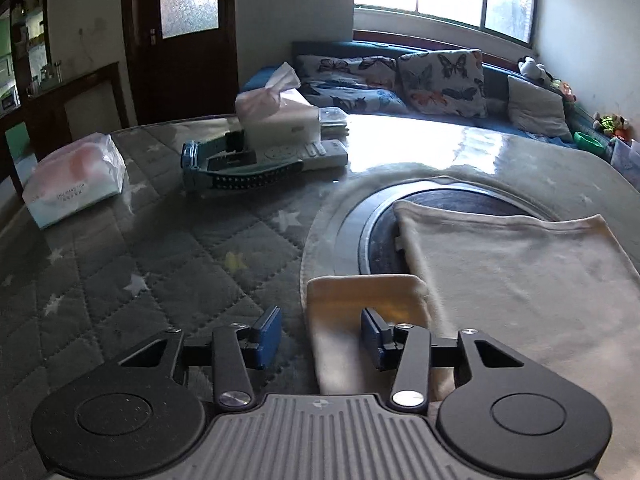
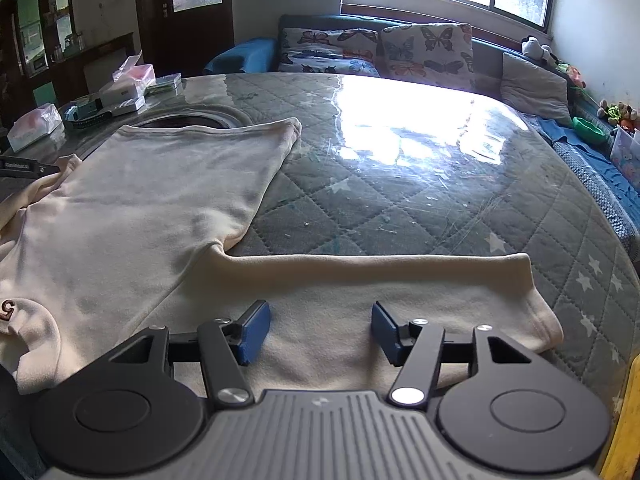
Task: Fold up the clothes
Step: 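Grasp the other sleeve cuff with the left gripper and pull it outward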
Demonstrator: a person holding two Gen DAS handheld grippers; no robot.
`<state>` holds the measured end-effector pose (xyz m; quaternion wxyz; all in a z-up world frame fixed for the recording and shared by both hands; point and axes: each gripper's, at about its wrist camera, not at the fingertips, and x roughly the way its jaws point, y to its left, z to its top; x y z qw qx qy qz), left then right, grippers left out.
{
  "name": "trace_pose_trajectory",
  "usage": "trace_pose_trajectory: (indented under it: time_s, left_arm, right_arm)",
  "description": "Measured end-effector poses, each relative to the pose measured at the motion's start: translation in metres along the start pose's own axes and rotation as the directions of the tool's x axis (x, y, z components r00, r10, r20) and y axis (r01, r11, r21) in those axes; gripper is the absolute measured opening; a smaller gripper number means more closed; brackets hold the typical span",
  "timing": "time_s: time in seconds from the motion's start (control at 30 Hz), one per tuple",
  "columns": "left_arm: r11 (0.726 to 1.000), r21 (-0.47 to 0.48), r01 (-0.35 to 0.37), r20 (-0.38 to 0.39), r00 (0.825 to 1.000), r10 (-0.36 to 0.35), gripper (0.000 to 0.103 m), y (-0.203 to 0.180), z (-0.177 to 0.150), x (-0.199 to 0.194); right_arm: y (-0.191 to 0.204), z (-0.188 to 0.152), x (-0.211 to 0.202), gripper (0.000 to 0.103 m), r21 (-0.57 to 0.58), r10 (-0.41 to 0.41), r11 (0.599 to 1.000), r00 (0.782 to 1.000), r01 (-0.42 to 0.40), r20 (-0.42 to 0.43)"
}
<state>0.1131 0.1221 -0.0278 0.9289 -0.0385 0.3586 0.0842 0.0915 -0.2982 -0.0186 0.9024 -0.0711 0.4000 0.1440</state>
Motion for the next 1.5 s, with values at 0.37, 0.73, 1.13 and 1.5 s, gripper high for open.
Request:
trace_pose_trajectory:
  time_s: [0.37, 0.73, 1.13, 1.5]
  left_arm:
    - [0.999, -0.042, -0.026, 0.052, 0.998, 0.028, 0.003, 0.018, -0.004, -0.013]
    - [0.964, -0.212, -0.160, 0.143, 0.971, 0.192, 0.003, 0.087, -0.030, -0.086]
    - [0.947, -0.212, -0.243, 0.054, 0.964, 0.260, 0.008, 0.127, -0.074, -0.106]
    - [0.978, -0.114, -0.174, 0.077, 0.980, 0.183, 0.008, 0.103, -0.053, -0.100]
  right_arm:
    - [0.000, -0.001, 0.001, 0.062, 0.003, -0.004, 1.000, 1.000, 0.004, 0.009]
    - [0.000, -0.002, 0.001, 0.062, -0.004, -0.005, 1.000, 1.000, 0.005, 0.015]
    - [0.002, 0.000, 0.002, 0.063, -0.010, -0.005, 1.000, 1.000, 0.006, 0.016]
    - [0.002, 0.001, 0.003, 0.064, -0.009, -0.007, 1.000, 1.000, 0.007, 0.015]
